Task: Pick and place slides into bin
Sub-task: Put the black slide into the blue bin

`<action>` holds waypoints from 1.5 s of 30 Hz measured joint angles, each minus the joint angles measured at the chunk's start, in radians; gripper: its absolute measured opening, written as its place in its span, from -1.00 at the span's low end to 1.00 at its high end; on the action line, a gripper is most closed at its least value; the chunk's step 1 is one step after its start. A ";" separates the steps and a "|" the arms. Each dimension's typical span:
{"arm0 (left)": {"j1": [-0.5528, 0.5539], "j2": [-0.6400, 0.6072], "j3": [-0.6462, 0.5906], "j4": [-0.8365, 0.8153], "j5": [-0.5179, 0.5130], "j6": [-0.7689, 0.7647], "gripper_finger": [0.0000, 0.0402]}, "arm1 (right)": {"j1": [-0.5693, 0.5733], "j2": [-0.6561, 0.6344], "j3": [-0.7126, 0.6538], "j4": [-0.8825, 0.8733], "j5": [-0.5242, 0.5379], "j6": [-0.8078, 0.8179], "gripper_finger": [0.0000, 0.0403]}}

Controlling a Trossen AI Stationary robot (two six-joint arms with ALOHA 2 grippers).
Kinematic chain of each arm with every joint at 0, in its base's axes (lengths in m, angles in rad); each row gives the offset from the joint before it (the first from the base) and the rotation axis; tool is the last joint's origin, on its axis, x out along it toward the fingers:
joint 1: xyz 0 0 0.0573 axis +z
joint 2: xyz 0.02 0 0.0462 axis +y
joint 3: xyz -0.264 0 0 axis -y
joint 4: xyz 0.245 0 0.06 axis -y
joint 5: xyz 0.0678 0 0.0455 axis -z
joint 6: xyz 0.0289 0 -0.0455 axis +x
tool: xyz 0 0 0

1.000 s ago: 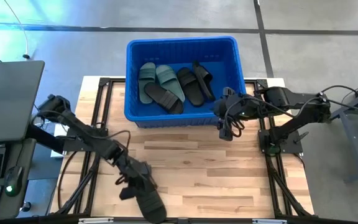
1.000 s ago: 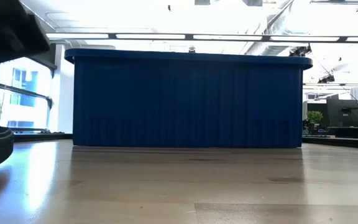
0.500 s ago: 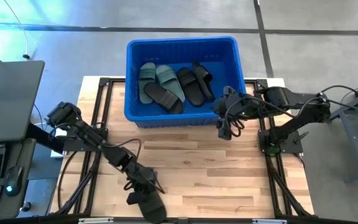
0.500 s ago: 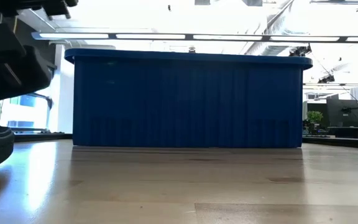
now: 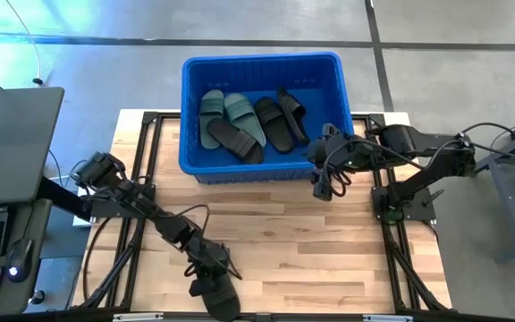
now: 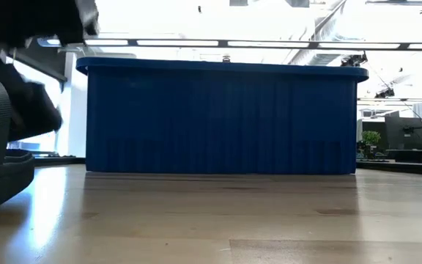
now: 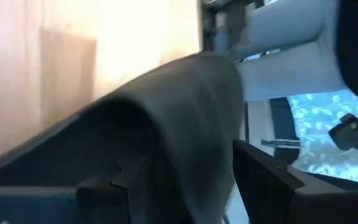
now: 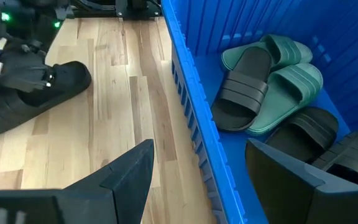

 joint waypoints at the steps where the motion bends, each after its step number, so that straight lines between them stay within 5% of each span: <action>1: 0.000 0.007 -0.001 -0.002 0.001 -0.018 -0.05 | 0.000 0.000 0.000 0.000 0.000 0.000 0.21; 8: 0.001 0.051 -0.001 0.067 0.030 -0.169 -0.20 | 0.000 0.000 0.000 -0.001 0.000 0.000 0.21; 15: 0.001 0.051 -0.001 0.197 -0.016 -0.262 -0.92 | 0.000 0.000 0.000 -0.002 0.001 0.002 0.21; 26: 0.081 0.038 0.008 0.566 -0.372 -0.281 -0.95 | 0.028 -0.016 0.000 -0.018 0.171 0.104 0.21; 34: 0.230 0.038 0.009 0.877 -0.606 -0.162 -0.98 | 0.131 -0.066 0.001 -0.090 0.408 0.244 0.21; 38: 0.310 0.038 0.048 0.954 -0.624 -0.103 -0.98 | 0.193 -0.084 0.000 -0.157 0.543 0.329 0.21; 45: 0.425 0.038 0.216 0.969 -0.498 0.028 -0.99 | 0.262 -0.095 0.001 -0.248 0.635 0.427 0.21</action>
